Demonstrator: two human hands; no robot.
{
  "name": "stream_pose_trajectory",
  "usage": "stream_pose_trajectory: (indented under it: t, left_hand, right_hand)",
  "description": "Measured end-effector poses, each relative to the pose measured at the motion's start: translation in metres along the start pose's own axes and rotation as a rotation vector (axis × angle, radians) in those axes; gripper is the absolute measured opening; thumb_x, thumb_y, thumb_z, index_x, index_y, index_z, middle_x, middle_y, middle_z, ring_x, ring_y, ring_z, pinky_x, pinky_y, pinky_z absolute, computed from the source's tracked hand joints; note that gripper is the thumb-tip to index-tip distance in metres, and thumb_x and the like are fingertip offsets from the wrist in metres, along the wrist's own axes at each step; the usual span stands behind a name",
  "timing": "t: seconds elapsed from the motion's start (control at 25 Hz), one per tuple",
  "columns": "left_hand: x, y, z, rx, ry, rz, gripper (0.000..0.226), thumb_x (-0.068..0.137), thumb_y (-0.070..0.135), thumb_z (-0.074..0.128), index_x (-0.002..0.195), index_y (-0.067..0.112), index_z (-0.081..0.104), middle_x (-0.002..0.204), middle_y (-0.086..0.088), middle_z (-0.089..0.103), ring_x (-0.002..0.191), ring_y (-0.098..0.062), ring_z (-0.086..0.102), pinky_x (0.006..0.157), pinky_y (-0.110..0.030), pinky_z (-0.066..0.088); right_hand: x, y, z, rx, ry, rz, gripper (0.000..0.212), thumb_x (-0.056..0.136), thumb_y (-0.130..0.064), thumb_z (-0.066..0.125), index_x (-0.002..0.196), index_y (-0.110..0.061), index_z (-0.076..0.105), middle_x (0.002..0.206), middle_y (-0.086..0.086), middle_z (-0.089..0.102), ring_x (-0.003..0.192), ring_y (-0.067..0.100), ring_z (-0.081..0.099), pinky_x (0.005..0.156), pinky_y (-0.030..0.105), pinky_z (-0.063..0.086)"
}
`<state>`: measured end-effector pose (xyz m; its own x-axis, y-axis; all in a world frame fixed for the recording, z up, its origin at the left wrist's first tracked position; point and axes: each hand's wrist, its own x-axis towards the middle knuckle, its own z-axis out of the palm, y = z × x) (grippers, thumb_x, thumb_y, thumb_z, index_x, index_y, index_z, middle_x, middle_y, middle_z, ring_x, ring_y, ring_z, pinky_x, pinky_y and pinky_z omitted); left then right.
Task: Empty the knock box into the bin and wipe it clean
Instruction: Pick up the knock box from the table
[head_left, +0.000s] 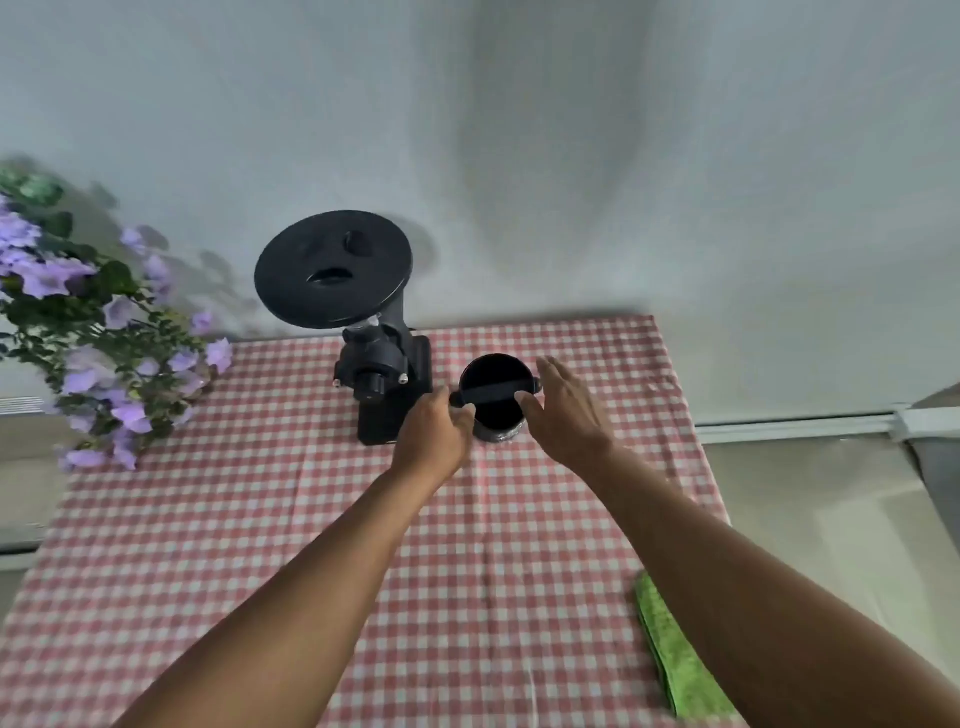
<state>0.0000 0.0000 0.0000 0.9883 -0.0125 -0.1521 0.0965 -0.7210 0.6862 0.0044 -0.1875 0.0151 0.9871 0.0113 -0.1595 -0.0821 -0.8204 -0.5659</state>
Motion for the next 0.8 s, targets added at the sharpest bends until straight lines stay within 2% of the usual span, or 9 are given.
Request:
stream_pose_trajectory:
  t: [0.08, 0.12, 0.2, 0.28, 0.4, 0.52, 0.6, 0.68, 0.8]
  left_hand:
    - [0.014, -0.004, 0.004, -0.063, 0.005, -0.069, 0.042, 0.107, 0.033, 0.059, 0.138, 0.004, 0.063, 0.123, -0.015, 0.073, 0.109, -0.030, 0.069, 0.084, -0.033, 0.049]
    - [0.020, -0.006, 0.008, -0.087, 0.004, -0.093, 0.043, 0.106, 0.034, 0.060, 0.139, 0.006, 0.063, 0.118, -0.013, 0.075, 0.101, -0.025, 0.069, 0.079, -0.030, 0.048]
    - [0.030, -0.007, 0.011, -0.104, -0.008, -0.122, 0.037, 0.105, 0.035, 0.061, 0.129, 0.009, 0.070, 0.099, -0.005, 0.075, 0.081, -0.016, 0.066, 0.063, -0.028, 0.049]
    - [0.042, -0.012, 0.016, -0.111, -0.029, -0.149, 0.026, 0.104, 0.035, 0.062, 0.112, 0.013, 0.073, 0.086, 0.000, 0.073, 0.074, -0.015, 0.066, 0.057, -0.024, 0.047]
    - [0.050, -0.019, 0.018, -0.106, -0.053, -0.175, 0.023, 0.104, 0.029, 0.064, 0.083, 0.022, 0.065, 0.070, 0.007, 0.063, 0.064, -0.012, 0.061, 0.047, -0.017, 0.038]
    - [0.049, -0.020, 0.015, -0.129, -0.060, -0.158, 0.028, 0.104, 0.023, 0.065, 0.077, 0.025, 0.060, 0.064, 0.009, 0.058, 0.056, -0.007, 0.055, 0.040, -0.008, 0.037]
    - [0.045, -0.020, 0.012, -0.140, -0.054, -0.144, 0.027, 0.104, 0.022, 0.065, 0.077, 0.023, 0.062, 0.062, 0.009, 0.058, 0.054, -0.006, 0.054, 0.041, -0.007, 0.038]
    - [0.038, -0.018, 0.010, -0.134, -0.055, -0.111, 0.026, 0.103, 0.024, 0.066, 0.078, 0.020, 0.065, 0.062, 0.005, 0.060, 0.053, -0.008, 0.054, 0.041, -0.009, 0.038]
    - [0.022, -0.010, 0.003, -0.135, -0.052, -0.048, 0.018, 0.103, 0.026, 0.065, 0.090, 0.016, 0.073, 0.068, 0.001, 0.069, 0.055, -0.009, 0.059, 0.043, -0.009, 0.042]
  right_hand:
    - [0.015, 0.001, 0.006, 0.019, 0.000, 0.047, 0.047, 0.107, -0.031, 0.056, 0.146, -0.004, 0.050, 0.150, 0.015, 0.058, 0.138, 0.037, 0.054, 0.109, 0.046, 0.046]
    - [0.022, 0.003, 0.009, 0.021, 0.000, 0.069, 0.047, 0.107, -0.031, 0.056, 0.144, -0.004, 0.051, 0.149, 0.014, 0.059, 0.138, 0.037, 0.055, 0.109, 0.047, 0.046]
    - [0.031, 0.006, 0.011, 0.018, -0.019, 0.123, 0.048, 0.107, -0.032, 0.057, 0.144, -0.003, 0.053, 0.150, 0.016, 0.059, 0.139, 0.038, 0.054, 0.111, 0.048, 0.046]
    - [0.039, 0.011, 0.015, 0.029, -0.028, 0.180, 0.046, 0.107, -0.032, 0.058, 0.143, -0.003, 0.057, 0.146, 0.017, 0.063, 0.137, 0.038, 0.057, 0.108, 0.047, 0.048]
    - [0.046, 0.017, 0.021, 0.076, -0.045, 0.250, 0.028, 0.106, -0.026, 0.058, 0.123, -0.006, 0.068, 0.122, 0.017, 0.074, 0.113, 0.037, 0.069, 0.089, 0.044, 0.057]
    - [0.045, 0.019, 0.025, 0.119, -0.037, 0.293, 0.020, 0.105, -0.021, 0.059, 0.106, -0.005, 0.070, 0.100, 0.016, 0.076, 0.083, 0.030, 0.068, 0.074, 0.047, 0.062]
    - [0.036, 0.020, 0.024, 0.144, -0.010, 0.299, 0.019, 0.105, -0.024, 0.062, 0.102, -0.008, 0.072, 0.092, 0.011, 0.076, 0.077, 0.025, 0.065, 0.062, 0.037, 0.056]
    - [0.024, 0.022, 0.020, 0.192, 0.020, 0.291, 0.019, 0.105, -0.027, 0.064, 0.109, -0.012, 0.075, 0.097, 0.007, 0.078, 0.078, 0.021, 0.069, 0.061, 0.029, 0.054]
    - [0.000, 0.024, 0.013, 0.232, 0.066, 0.279, 0.021, 0.104, -0.031, 0.066, 0.113, -0.015, 0.077, 0.101, 0.000, 0.080, 0.060, 0.005, 0.059, 0.051, 0.014, 0.042]
